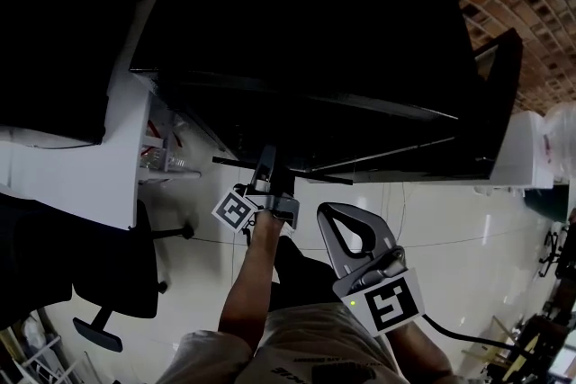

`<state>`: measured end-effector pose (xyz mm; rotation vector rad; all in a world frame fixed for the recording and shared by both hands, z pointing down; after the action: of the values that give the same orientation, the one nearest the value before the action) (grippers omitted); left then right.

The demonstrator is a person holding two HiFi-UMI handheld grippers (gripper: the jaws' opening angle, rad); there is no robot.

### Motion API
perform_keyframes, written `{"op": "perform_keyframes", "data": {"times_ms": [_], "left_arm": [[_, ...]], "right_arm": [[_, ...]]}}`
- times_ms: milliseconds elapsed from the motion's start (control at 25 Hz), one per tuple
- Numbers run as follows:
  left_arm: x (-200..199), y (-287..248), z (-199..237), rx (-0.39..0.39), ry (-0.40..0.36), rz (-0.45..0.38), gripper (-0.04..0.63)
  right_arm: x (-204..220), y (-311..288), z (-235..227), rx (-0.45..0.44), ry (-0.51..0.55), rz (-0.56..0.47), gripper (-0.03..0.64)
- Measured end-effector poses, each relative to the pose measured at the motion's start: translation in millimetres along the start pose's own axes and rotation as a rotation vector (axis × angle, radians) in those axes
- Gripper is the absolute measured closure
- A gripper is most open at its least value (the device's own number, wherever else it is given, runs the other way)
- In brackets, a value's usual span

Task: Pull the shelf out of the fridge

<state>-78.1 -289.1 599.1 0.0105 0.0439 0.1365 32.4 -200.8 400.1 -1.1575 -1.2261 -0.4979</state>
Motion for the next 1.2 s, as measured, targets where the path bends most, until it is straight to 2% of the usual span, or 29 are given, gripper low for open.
{"op": "perform_keyframes", "data": {"times_ms": [200,520,920,1200], "left_arm": [[3.8,22.8,-19.6,0.015,0.013,0.014,0.578],[5.7,55.6,-53.8,0.050,-0.017,0.056,0.577],[6.4,110.4,-99.8,0.080,-0.042,0.097,0.575],[4.8,143.8,-129.5,0.123,-0.033,0.107,0.575]], "right_arm": [[-7.8,8.3,17.1,0.014,0.010,-0.022,0.612],[-16.9,24.3,46.3,0.047,0.019,-0.065,0.612],[-9.8,46.5,81.6,0.082,0.026,-0.074,0.612],[-11.5,56.1,108.2,0.088,0.031,-0.098,0.612]]}}
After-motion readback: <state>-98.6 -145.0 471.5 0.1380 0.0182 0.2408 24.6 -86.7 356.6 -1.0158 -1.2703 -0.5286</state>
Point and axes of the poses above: the fingertips, and each gripper's own axes: y backward along the fingers, z to its left, x out of its underside, the point moved 3 cm from there along y, backward along the fingers, and after that the axes turned 11 degrees about -x, right-handed, at the moved point
